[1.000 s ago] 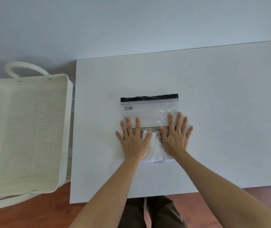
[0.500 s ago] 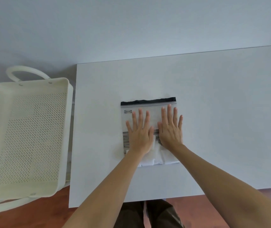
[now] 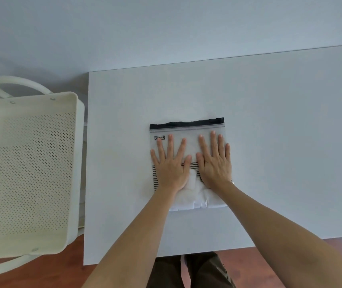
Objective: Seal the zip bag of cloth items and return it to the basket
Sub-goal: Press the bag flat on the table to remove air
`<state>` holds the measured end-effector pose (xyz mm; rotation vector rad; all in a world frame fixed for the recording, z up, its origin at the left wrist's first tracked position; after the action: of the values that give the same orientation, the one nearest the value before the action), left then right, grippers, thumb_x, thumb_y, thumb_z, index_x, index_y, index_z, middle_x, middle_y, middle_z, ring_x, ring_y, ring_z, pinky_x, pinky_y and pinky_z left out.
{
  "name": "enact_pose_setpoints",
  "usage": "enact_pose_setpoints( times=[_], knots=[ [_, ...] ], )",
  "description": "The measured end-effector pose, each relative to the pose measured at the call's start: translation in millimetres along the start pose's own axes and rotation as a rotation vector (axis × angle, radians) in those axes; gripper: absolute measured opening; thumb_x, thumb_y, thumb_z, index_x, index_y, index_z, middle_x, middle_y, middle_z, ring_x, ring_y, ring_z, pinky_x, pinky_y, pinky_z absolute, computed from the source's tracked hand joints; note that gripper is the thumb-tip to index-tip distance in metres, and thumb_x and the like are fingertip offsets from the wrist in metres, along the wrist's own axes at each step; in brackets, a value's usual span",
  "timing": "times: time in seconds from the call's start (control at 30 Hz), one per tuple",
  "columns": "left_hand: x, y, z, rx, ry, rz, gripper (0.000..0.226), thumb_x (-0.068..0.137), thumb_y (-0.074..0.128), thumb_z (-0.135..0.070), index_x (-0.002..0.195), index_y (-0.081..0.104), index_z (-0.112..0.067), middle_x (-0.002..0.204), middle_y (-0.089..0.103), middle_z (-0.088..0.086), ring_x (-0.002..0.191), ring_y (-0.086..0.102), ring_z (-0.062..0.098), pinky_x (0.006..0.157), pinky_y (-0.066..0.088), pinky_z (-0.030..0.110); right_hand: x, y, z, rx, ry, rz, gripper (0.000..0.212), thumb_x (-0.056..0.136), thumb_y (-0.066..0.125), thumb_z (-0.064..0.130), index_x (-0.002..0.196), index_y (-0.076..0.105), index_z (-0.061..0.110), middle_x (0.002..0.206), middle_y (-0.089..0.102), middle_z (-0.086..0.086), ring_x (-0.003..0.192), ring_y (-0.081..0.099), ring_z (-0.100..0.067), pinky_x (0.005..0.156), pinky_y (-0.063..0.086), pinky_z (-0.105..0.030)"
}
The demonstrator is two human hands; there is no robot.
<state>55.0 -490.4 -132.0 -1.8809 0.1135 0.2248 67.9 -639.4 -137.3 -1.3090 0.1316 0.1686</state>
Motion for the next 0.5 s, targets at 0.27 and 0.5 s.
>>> enact_pose_setpoints(
  times=[0.27, 0.5],
  knots=[
    [3.7, -1.6, 16.2, 0.079, 0.026, -0.064, 0.077, 0.090, 0.023, -0.072, 0.155, 0.012, -0.033, 0.166, 0.003, 0.002, 0.153, -0.001, 0.030, 0.119, -0.002, 0.054, 0.5, 0.0, 0.0, 0.013, 0.003, -0.016, 0.059, 0.099, 0.018, 0.047, 0.155, 0.004, 0.034, 0.165, -0.002, -0.006, 0.152, -0.004, -0.028, 0.122, -0.001, -0.045],
    [8.1, -4.8, 12.9, 0.055, -0.034, -0.014, 0.061, 0.102, 0.022, -0.038, 0.156, 0.003, -0.019, 0.165, -0.005, 0.003, 0.152, -0.006, 0.028, 0.118, -0.009, 0.057, 1.2, -4.2, 1.0, 0.005, -0.018, 0.028, 0.059, 0.102, 0.018, 0.042, 0.156, 0.001, 0.026, 0.165, -0.006, -0.007, 0.151, -0.008, -0.027, 0.121, -0.006, -0.045]
  ],
)
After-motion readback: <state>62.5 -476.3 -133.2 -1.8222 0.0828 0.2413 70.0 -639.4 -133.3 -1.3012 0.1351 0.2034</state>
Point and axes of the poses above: each hand's wrist, its own x-axis towards the middle knuckle, its own y-axis out of the palm, z = x × y, the point moved 3 cm from there along x, towards the middle knuckle
